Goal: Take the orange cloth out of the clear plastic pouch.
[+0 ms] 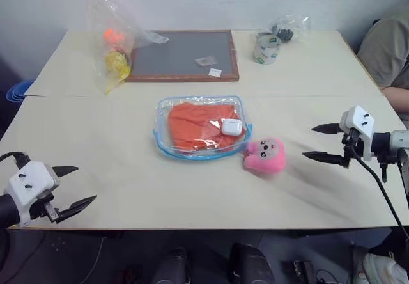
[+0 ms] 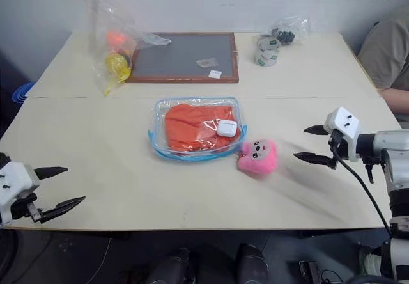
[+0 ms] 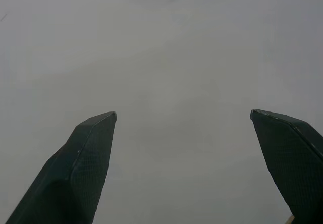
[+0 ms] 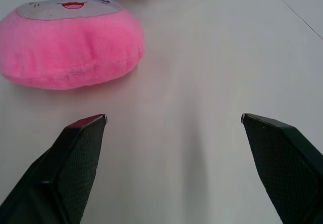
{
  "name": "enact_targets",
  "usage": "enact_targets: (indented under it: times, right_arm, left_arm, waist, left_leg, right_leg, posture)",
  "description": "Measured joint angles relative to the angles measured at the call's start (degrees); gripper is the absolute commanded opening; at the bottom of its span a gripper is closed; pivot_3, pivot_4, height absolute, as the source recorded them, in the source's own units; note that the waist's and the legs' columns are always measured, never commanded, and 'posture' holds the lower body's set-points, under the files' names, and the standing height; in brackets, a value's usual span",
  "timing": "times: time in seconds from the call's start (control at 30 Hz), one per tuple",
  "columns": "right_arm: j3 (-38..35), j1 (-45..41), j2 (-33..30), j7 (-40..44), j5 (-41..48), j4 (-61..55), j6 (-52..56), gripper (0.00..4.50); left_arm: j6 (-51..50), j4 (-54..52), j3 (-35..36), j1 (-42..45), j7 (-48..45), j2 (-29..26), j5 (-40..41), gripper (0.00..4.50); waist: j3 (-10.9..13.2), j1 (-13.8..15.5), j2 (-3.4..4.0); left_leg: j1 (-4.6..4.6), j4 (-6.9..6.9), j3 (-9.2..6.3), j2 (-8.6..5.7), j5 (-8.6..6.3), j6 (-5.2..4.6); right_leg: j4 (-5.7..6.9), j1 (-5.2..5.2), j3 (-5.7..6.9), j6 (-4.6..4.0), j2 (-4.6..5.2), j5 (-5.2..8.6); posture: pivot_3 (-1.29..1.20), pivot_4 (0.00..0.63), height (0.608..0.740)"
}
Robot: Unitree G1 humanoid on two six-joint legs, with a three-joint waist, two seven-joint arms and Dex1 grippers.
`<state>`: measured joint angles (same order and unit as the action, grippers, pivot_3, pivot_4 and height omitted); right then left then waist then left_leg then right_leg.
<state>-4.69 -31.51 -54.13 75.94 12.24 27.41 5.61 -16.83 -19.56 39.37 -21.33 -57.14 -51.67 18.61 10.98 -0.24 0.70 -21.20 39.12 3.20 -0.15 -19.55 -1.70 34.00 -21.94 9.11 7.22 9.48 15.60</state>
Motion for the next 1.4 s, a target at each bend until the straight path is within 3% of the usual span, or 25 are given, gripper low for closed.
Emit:
enact_targets:
  times: [0.6,0.83,0.97,1.1,1.23,1.4]
  right_arm:
    - [0.0,0.3,0.0,-0.8,0.0,-0.8,1.1,4.48]
    - [0.0,-2.8,2.4,-1.2,1.4,-3.6,4.8,4.48]
    - [1.7,-8.3,7.2,-2.2,2.9,-7.8,8.7,4.48]
    - [8.3,-15.7,16.0,-4.4,0.8,-9.0,8.9,4.48]
    - [12.5,-18.2,20.1,-5.1,-1.6,-7.2,8.1,4.48]
    - [18.6,-24.2,27.6,-12.0,-9.0,2.0,4.9,4.48]
  left_arm:
    - [-1.4,0.0,-0.6,1.2,1.1,1.3,0.2,4.5]
    - [-8.8,-3.9,-1.1,3.8,1.7,2.0,7.4,4.5]
    - [-16.4,-8.5,-2.8,11.0,4.0,1.7,15.5,4.5]
    - [-23.2,-14.7,-10.6,22.8,8.1,1.1,23.6,4.5]
    - [-26.3,-15.8,-17.2,29.4,10.9,1.1,25.8,4.5]
    - [-25.7,-15.2,-26.0,40.9,14.3,3.7,24.3,4.5]
  waist:
    - [0.0,0.0,0.0]
    - [0.0,0.0,0.01]
    - [0.0,0.0,0.01]
    - [0.0,0.0,0.0]
    - [0.0,0.3,-0.01]
    - [0.0,-0.2,-0.07]
  left_leg:
    - [0.0,-0.01,0.07,0.02,-0.01,0.01]
    - [-0.01,-0.01,0.07,0.06,-0.01,0.03]
    - [0.01,0.0,0.07,0.06,0.01,0.05]
    - [-0.05,-0.01,0.1,0.04,0.03,0.1]
    - [-0.28,0.02,0.08,-0.03,0.03,0.1]
    - [-0.25,0.07,0.24,-0.03,0.09,0.11]
  right_leg:
    - [0.01,-0.04,-0.05,0.0,-0.01,0.0]
    - [0.05,-0.07,-0.08,0.0,-0.03,0.0]
    - [0.1,-0.08,-0.13,0.0,-0.04,0.0]
    - [0.2,-0.23,-0.2,-0.01,-0.05,-0.01]
    - [0.28,-0.43,-0.18,-0.01,-0.08,-0.01]
    - [0.34,-0.47,-0.29,0.0,-0.12,-0.01]
  posture:
    - [0.0,0.15,0.74]
    - [0.0,0.15,0.74]
    - [0.0,0.15,0.74]
    - [0.0,0.15,0.74]
    - [0.0,0.15,0.74]
    - [0.0,0.15,0.74]
